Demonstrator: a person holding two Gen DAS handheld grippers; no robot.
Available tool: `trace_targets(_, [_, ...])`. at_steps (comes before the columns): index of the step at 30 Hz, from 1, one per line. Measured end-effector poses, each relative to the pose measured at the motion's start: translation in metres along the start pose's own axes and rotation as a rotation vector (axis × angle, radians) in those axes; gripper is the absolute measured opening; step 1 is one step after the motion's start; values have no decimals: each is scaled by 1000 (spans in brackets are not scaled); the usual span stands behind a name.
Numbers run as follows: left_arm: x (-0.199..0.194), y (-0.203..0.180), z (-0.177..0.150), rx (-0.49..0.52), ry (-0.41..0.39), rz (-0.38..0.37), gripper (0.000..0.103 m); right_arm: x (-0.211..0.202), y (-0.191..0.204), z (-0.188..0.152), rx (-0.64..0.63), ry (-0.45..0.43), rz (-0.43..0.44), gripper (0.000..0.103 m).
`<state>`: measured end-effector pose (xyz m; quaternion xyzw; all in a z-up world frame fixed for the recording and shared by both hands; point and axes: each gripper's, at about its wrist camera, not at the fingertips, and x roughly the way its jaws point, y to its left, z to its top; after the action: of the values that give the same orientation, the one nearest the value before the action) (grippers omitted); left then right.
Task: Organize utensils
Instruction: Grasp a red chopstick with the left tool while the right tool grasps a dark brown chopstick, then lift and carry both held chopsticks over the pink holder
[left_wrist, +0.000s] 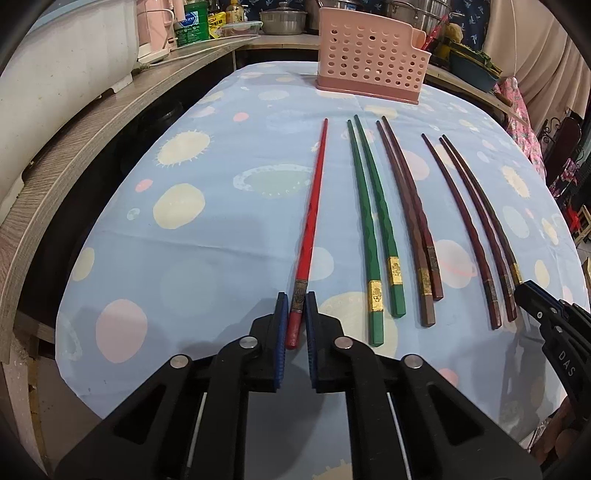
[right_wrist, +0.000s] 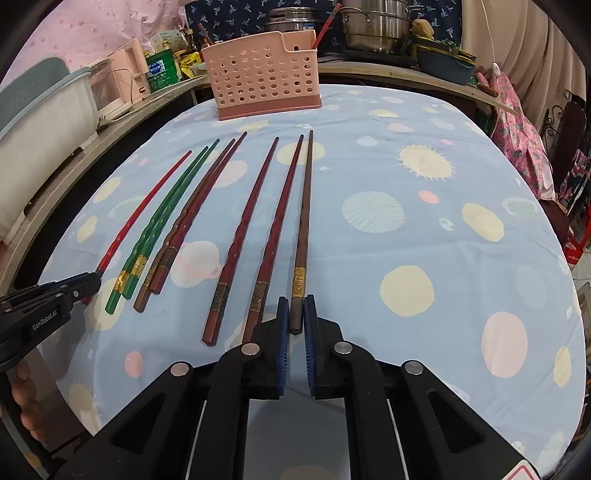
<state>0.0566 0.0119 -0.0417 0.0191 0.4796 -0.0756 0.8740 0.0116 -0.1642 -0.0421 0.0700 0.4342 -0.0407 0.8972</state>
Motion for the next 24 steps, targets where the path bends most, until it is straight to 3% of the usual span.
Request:
trace_targets(6, [-2, -3, 1, 11, 25, -12, 7, -7, -4, 4, 12, -14, 6, 8])
trace_targets(13, [-22, -6, 9, 6, 2, -33, 7, -33, -9, 21, 26, -78, 18, 8])
trace_targets(24, [-76, 0, 51, -44, -109, -90, 7, -83, -23, 75, 56, -229, 31, 7])
